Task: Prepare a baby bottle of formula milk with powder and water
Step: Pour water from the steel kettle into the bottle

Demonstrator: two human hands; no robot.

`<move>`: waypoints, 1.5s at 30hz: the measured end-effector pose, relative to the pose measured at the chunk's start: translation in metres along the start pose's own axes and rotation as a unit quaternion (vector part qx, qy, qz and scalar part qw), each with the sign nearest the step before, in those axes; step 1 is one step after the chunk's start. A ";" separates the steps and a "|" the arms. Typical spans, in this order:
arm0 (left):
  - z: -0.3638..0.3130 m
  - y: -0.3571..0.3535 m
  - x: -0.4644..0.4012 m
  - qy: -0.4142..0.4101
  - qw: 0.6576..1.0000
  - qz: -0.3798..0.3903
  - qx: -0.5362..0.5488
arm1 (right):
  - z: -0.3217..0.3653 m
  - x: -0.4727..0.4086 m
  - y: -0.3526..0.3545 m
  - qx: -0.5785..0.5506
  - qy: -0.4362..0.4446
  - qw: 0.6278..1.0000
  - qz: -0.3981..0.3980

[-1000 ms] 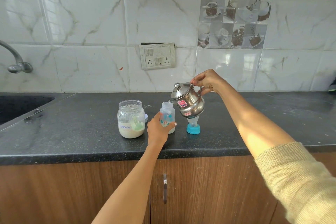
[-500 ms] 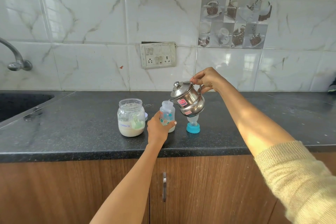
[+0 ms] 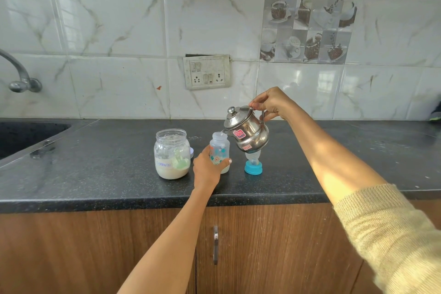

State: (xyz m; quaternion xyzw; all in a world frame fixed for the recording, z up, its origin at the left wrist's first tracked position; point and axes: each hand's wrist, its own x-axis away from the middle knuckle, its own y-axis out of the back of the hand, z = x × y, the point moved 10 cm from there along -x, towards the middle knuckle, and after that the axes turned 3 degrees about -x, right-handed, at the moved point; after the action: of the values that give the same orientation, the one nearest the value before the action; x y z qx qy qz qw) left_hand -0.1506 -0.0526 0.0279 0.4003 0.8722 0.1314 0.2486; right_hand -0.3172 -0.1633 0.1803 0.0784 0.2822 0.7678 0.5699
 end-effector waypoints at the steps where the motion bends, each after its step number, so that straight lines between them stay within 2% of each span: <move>1: 0.000 0.000 0.000 -0.001 1.000 0.000 0.000 | 0.000 0.000 0.000 0.001 0.001 1.000 0.000; 45: -0.002 0.001 0.000 0.006 1.000 0.004 -0.004 | 0.007 0.001 0.000 0.019 -0.001 1.000 0.000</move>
State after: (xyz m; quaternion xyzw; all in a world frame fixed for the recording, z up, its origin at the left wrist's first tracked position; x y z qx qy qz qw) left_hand -0.1516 -0.0519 0.0298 0.4025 0.8714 0.1379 0.2444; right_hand -0.3140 -0.1599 0.1859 0.0905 0.2963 0.7618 0.5689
